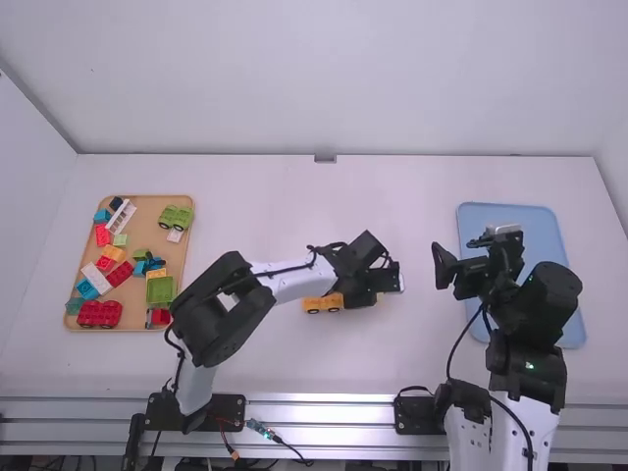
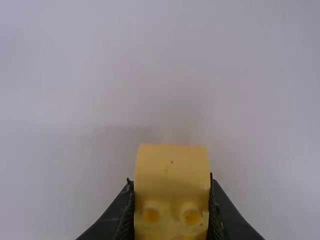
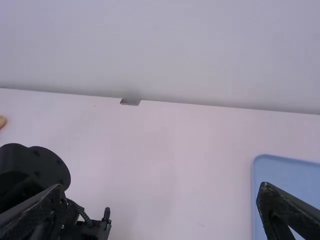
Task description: Assemble lego blocks to make yellow taxi
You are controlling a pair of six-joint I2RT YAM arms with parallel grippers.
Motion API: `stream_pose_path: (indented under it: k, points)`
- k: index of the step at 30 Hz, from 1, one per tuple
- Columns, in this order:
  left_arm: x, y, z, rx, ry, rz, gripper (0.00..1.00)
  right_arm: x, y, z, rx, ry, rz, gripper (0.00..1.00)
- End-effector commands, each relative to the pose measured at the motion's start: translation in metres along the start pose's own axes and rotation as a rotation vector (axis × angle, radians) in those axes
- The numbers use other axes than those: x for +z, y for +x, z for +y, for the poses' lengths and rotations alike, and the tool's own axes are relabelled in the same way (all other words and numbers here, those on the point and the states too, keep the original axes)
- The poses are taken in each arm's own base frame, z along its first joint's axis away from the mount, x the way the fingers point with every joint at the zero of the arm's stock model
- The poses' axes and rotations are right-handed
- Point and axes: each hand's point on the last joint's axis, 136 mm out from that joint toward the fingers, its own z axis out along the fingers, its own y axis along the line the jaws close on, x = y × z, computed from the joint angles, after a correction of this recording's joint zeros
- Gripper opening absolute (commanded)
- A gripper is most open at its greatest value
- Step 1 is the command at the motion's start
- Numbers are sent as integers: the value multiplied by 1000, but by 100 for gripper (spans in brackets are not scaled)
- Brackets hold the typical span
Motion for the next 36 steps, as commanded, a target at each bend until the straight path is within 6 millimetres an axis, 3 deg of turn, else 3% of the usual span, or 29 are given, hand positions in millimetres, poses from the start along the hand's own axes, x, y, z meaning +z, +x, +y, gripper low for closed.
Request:
stream_pose_path:
  k: [1,8,15,19,23,24,30,36]
  points:
    - [6,12,-8,-3,18,30,4,-5,-15,3,-22,-4,-34,99]
    - [8,18,-11,-9,19,38,9,-5,-16,4,-24,-9,-38,99]
    - [8,19,-12,-7,24,44,32,-5,-16,4,-24,-9,-38,99]
    - [8,19,-12,-6,23,44,59,-5,-16,4,-24,-9,-38,99]
    - [8,19,-12,-7,25,46,71,-5,-16,4,-23,-9,-37,99]
    - [8,19,-11,-7,21,46,99,-5,-15,3,-23,-10,-36,99]
    - [-7,19,6,-72,-52,121,99,-5,-19,4,-31,-10,-49,99]
    - [-52,-10,-1,41,38,86,99,-5,-20,3,-34,-7,-56,99]
